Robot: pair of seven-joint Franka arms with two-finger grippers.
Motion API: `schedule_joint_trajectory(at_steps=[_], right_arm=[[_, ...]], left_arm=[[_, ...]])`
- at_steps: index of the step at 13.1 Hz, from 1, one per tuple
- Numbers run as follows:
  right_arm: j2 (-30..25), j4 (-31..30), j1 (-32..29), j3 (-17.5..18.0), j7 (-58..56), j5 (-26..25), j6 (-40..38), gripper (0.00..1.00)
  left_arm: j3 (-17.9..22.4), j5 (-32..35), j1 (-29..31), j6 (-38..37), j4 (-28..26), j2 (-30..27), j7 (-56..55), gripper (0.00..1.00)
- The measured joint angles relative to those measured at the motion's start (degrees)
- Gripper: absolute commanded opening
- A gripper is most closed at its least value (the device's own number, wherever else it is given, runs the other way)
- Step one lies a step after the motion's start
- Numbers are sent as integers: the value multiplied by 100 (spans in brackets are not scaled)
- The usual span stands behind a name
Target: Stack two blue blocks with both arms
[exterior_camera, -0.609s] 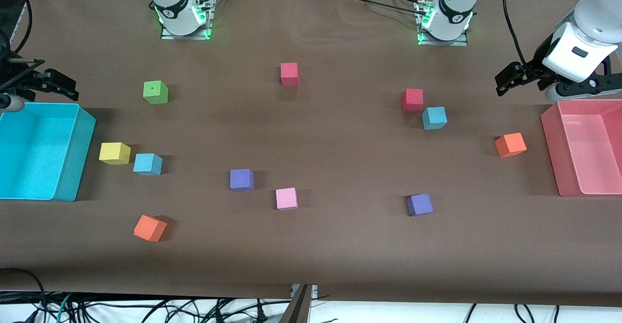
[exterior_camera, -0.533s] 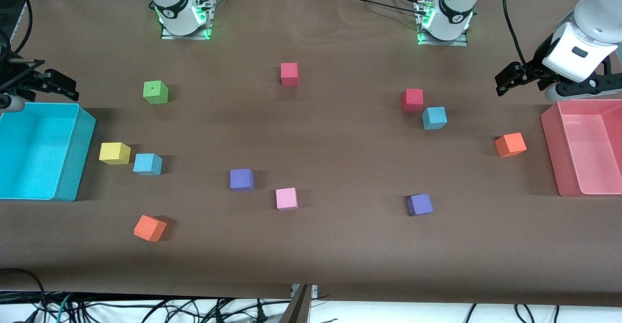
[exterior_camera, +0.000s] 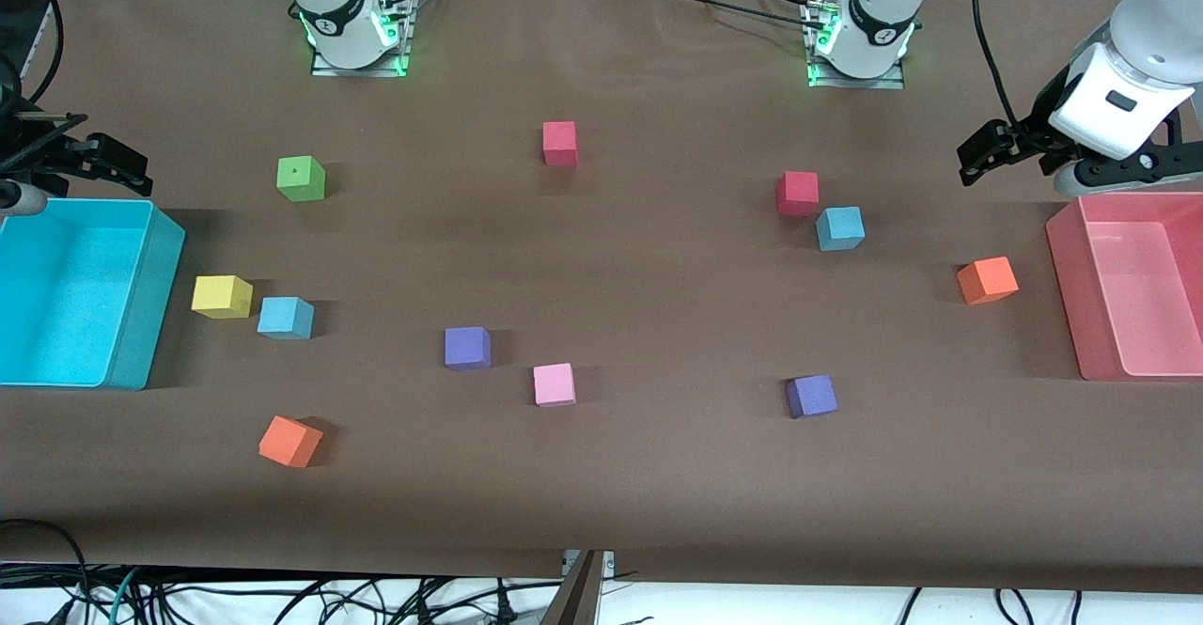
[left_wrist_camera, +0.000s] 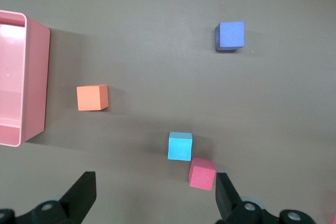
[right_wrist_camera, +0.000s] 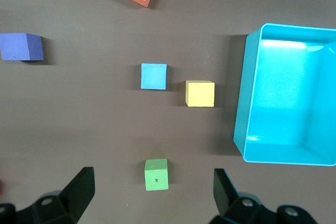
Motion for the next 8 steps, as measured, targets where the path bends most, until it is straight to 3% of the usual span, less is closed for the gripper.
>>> schedule_joint_trajectory(at_steps=[8], right_arm=[[-1, -281, -1, 10, 0, 0, -10, 100]], left_arm=[[0, 0, 0, -195, 0, 0, -1, 100]])
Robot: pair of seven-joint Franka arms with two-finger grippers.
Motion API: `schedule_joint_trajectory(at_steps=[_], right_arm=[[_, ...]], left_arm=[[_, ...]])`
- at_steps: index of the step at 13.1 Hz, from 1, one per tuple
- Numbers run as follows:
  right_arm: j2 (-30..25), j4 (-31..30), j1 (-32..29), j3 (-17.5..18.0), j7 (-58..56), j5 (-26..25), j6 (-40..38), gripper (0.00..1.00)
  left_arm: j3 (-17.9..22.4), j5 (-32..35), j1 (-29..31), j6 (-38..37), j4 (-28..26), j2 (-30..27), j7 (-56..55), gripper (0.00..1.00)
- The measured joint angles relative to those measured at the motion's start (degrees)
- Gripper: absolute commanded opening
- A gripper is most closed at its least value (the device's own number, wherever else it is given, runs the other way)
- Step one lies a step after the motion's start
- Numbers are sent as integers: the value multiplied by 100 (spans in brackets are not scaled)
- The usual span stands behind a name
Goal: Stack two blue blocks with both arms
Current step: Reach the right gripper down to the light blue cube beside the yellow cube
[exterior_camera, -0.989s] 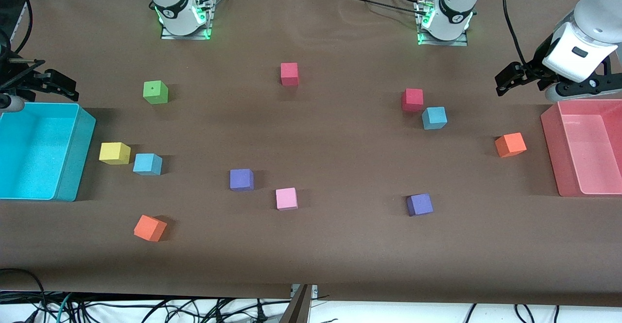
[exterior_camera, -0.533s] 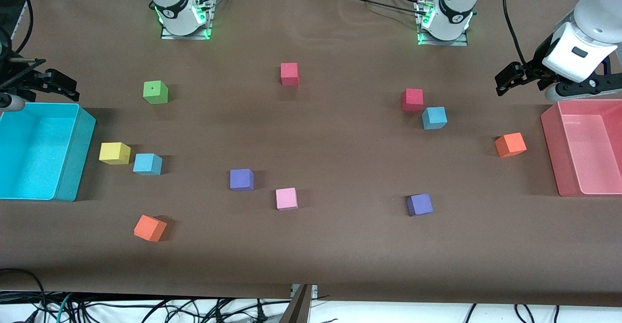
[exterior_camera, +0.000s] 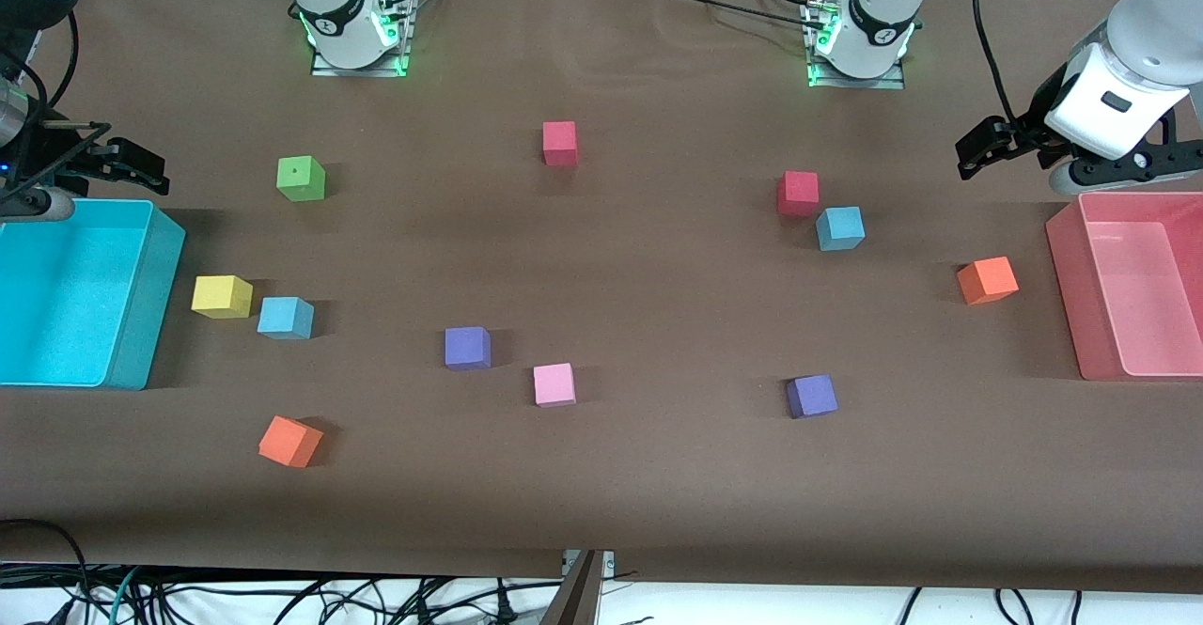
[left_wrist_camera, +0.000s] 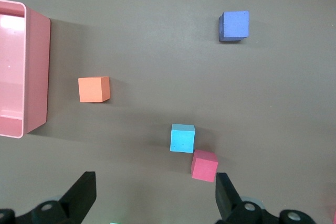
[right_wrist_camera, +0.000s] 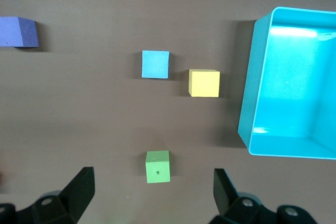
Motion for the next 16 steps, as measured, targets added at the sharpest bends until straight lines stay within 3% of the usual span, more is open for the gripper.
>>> schedule_joint_trajectory(at_steps=[3, 6, 11, 16], right_arm=[[14, -233, -6, 0, 0, 0, 91, 100], [241, -742, -97, -1, 10, 0, 1091, 100], [1265, -1285, -134, 41, 14, 0, 3053, 100], [2168, -1317, -133, 264, 380, 1, 3813, 100]], left_arm=[[0, 0, 0, -1, 0, 0, 0, 100], [-1, 0, 0, -1, 2, 0, -2, 100], [-4, 0, 0, -2, -1, 15, -2, 100], [-5, 0, 0, -2, -1, 19, -2, 100]])
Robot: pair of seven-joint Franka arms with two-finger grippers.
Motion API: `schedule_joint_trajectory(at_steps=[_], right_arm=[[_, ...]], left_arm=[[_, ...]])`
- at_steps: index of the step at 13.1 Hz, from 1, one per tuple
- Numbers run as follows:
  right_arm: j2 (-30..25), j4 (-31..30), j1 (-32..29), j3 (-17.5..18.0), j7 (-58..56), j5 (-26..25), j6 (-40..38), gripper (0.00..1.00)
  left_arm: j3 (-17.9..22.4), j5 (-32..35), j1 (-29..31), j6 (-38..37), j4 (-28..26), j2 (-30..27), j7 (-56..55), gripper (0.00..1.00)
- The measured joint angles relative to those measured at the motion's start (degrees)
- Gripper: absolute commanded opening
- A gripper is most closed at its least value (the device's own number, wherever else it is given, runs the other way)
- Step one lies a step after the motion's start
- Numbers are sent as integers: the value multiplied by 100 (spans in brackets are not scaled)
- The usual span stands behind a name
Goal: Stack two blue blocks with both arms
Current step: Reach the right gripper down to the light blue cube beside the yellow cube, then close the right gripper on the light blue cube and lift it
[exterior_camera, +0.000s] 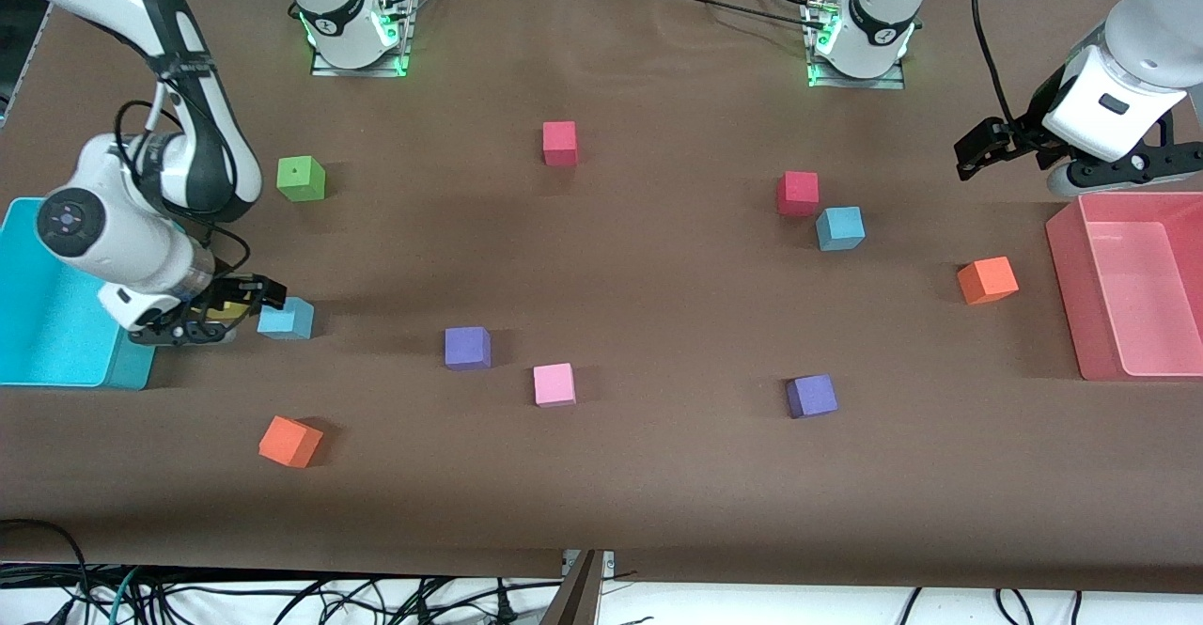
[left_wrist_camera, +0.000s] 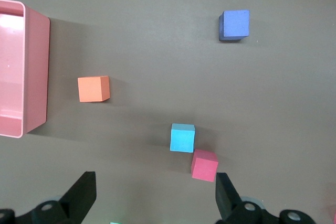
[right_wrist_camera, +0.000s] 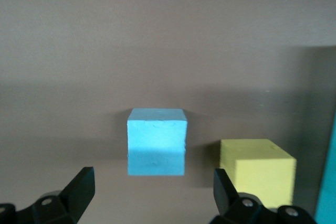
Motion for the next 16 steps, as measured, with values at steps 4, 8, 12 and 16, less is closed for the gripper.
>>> schedule_joint_trajectory(at_steps=[4, 8, 12, 16], right_arm=[[203, -377, -96, 4, 5, 0, 698, 100], [445, -527, -121, 9, 5, 0, 1238, 94], [658, -608, -122, 16, 5, 0, 1619, 25], [380, -492, -125, 97, 5, 0, 1363, 25]], left_arm=[[0, 0, 0, 0, 0, 1, 0, 100], [0, -8, 11, 11, 0, 14, 7, 100], [12, -252, 378, 54, 0, 86, 592, 100], [-6, -264, 437, 52, -1, 91, 678, 100]])
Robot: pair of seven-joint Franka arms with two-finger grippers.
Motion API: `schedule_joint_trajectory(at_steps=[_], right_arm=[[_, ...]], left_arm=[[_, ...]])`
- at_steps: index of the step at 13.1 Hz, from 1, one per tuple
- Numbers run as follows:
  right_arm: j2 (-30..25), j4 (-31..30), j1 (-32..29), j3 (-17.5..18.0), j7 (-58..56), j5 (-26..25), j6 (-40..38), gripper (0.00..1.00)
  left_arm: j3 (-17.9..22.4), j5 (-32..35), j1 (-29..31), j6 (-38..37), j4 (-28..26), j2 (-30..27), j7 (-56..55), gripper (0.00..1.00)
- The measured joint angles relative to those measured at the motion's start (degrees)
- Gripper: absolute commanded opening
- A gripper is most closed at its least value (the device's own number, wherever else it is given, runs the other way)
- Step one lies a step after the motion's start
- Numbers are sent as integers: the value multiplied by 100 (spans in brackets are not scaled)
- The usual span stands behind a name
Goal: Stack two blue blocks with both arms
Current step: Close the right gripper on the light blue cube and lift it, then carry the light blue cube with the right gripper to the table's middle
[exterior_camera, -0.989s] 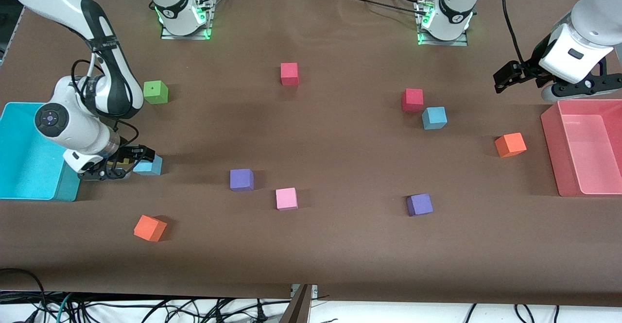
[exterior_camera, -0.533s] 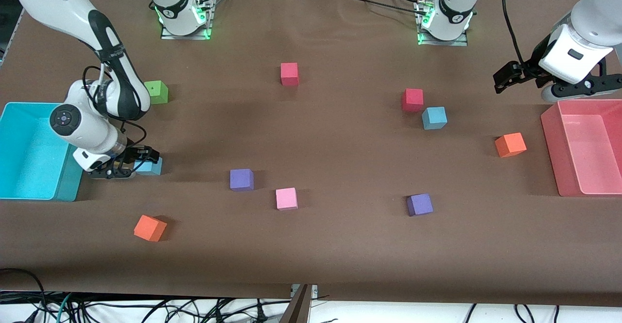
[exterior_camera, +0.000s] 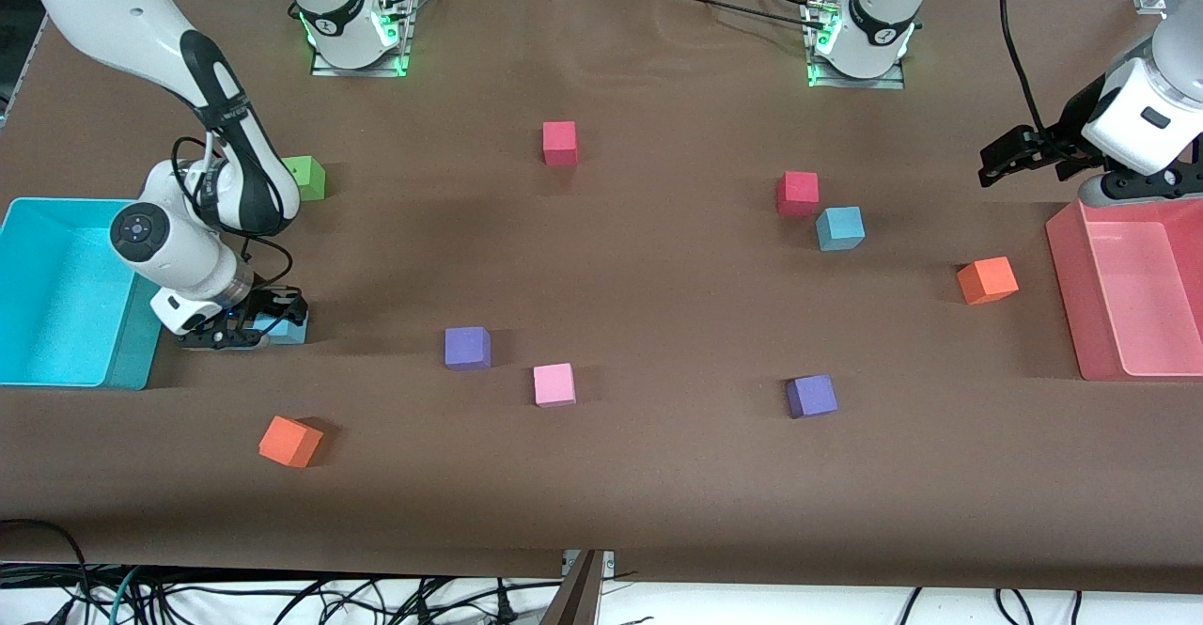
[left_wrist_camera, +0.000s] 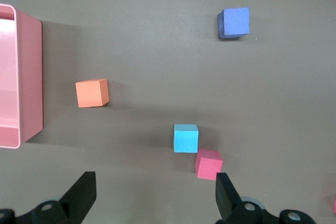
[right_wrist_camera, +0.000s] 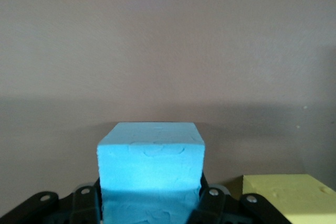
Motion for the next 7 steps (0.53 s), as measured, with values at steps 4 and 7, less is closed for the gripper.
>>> schedule_joint_trajectory(at_steps=[4, 7], right_arm=[[-995, 393, -3, 367, 173, 1, -1875, 26], [-1534, 550, 13, 924, 1153, 3, -3038, 27]], left_arm=[[-5, 0, -2, -2, -1, 0, 0, 100], [-12, -1, -8, -2, -1, 0, 0, 100]])
